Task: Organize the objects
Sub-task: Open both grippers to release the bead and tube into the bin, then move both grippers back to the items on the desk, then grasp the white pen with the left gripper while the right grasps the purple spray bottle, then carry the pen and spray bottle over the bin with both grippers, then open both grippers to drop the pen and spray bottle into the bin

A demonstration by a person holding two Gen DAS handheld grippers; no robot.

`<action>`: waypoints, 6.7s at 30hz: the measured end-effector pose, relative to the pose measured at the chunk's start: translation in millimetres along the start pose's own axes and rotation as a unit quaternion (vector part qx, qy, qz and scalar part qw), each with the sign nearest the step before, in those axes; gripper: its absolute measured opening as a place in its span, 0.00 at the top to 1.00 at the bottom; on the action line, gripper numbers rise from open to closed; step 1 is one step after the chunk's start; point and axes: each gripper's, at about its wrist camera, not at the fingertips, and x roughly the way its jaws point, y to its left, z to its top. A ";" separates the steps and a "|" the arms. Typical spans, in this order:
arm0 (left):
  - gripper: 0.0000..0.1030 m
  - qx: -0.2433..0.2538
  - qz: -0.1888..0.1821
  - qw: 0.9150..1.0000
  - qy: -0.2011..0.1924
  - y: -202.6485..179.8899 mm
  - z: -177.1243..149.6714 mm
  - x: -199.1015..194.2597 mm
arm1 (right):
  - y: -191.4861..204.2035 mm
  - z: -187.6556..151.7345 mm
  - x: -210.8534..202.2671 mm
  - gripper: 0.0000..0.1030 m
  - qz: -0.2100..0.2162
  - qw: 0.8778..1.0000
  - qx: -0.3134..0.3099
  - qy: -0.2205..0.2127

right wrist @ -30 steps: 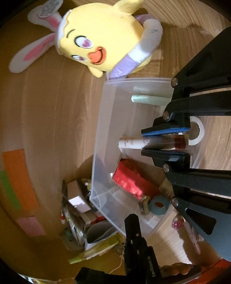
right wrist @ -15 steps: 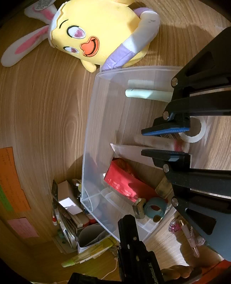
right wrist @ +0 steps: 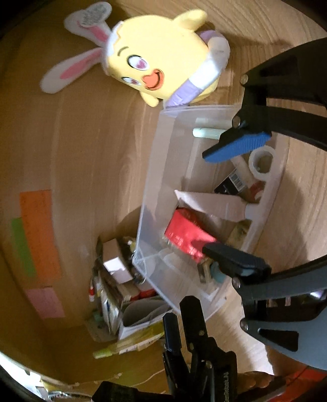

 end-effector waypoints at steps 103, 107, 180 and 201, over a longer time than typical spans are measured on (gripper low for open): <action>0.90 -0.021 0.044 0.995 0.087 23.3 -140.6 -41.4 | 42.3 -123.2 -28.2 0.77 0.022 0.995 -0.008 0.098; 0.90 -0.021 0.045 0.996 0.073 21.2 -136.1 -50.4 | 43.8 -115.9 -35.5 0.77 0.025 0.996 -0.009 0.080; 0.90 0.000 -0.016 0.999 0.042 -22.8 40.2 57.1 | -23.2 -8.3 38.9 0.77 -0.018 0.999 0.015 0.036; 0.39 0.030 0.009 0.999 0.001 -33.3 24.6 9.2 | -9.3 -4.4 2.2 0.42 -0.020 1.000 0.003 -0.003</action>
